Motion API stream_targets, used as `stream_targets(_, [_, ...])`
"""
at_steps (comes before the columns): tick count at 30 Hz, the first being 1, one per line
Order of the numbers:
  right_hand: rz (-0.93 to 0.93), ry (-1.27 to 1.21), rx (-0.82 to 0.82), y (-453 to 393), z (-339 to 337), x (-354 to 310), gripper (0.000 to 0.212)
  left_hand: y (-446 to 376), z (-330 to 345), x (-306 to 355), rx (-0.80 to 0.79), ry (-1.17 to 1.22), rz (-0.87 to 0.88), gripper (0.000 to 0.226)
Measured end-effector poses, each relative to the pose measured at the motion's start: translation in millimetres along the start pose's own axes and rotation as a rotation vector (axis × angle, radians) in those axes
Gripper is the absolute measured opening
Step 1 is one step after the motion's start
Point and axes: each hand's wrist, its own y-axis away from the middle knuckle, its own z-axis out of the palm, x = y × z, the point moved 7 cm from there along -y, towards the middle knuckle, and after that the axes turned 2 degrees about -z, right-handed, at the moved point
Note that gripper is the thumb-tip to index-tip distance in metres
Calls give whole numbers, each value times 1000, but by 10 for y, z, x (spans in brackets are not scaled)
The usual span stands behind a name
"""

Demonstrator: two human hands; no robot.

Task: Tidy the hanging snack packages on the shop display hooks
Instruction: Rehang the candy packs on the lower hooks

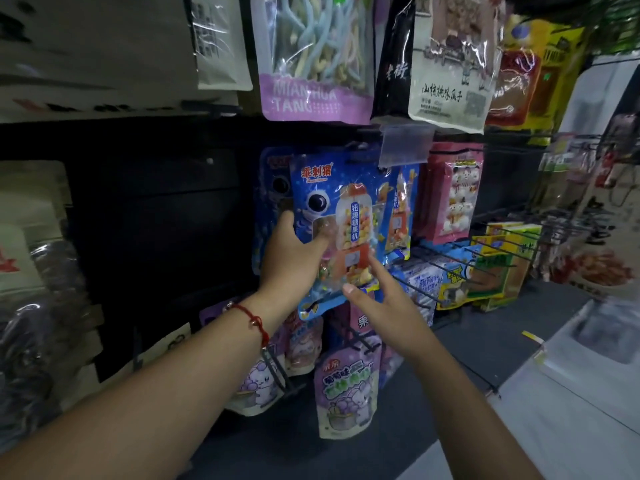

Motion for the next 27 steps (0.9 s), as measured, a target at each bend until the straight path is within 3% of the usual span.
stream_targets(10, [-48, 338, -86, 239, 89, -7, 81, 231, -301, -106, -90, -267, 17, 27])
stream_targets(18, [-83, 526, -140, 569, 178, -274, 81, 700, -878, -174, -343, -969, 151, 72])
stream_targets(24, [-77, 601, -200, 785, 260, -632, 80, 1046, -1366, -67, -414, -1343, 284, 80])
stream_targets(27, [-102, 647, -240, 931, 401, -859, 76, 1265, -1526, 43, -394, -1489, 439, 80])
